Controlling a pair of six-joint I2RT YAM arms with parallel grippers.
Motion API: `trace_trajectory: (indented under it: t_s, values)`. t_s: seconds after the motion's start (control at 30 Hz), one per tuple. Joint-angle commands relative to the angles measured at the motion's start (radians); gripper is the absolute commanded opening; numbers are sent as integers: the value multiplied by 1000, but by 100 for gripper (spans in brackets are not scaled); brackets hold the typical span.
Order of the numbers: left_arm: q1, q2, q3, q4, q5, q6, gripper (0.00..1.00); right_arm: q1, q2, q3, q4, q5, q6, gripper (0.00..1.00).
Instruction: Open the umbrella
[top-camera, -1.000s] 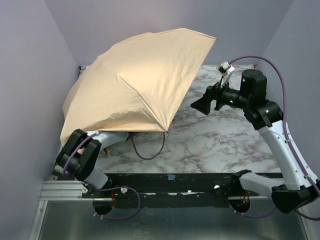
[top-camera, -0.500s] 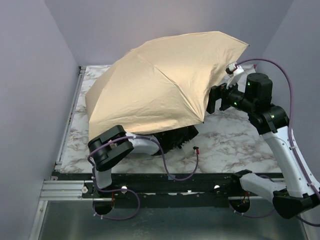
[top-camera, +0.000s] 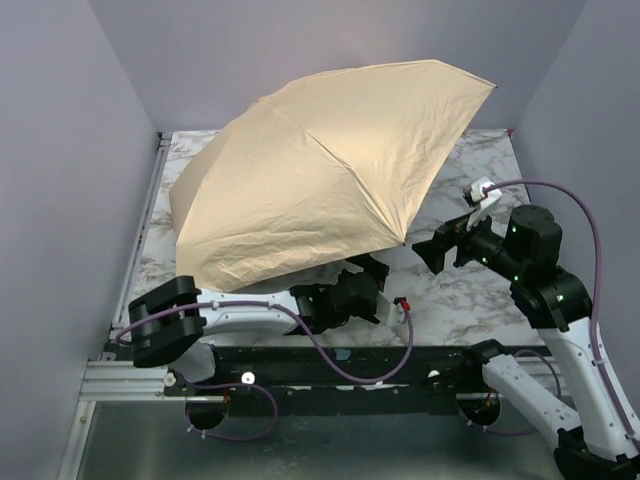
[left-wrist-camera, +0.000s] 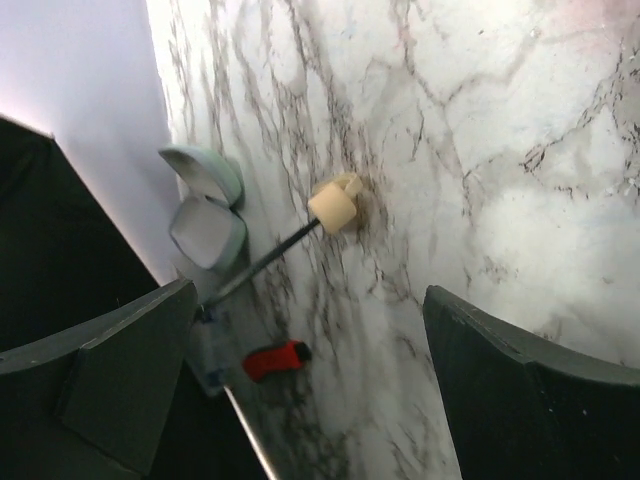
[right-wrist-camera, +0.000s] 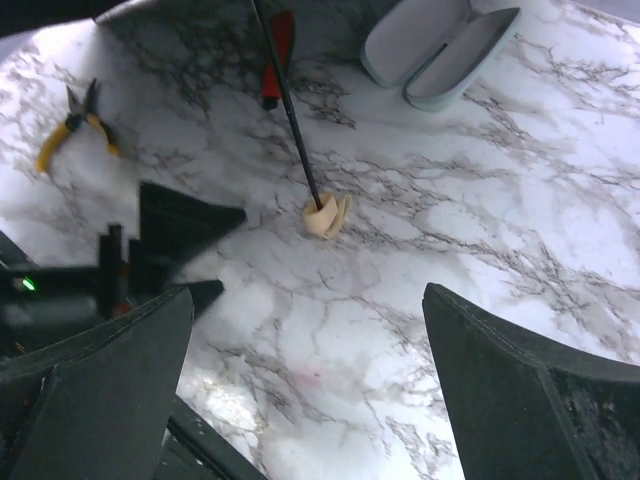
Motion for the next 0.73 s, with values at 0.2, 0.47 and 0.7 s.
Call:
trace_trajectory:
  t_s: [0.2,0.47,0.7]
  values:
    - [-5,-250,-143,-118,-123,-403,99,-3,-179,-133,-32,24,-326,100]
    - [-5,-335,-285,-64,-114,-370,98,-4,-218,-248,-45,26,-491,100]
    - [7,-415,-325,-78,-82,-346,99,-3,-204,-290,-45,25,-588,100]
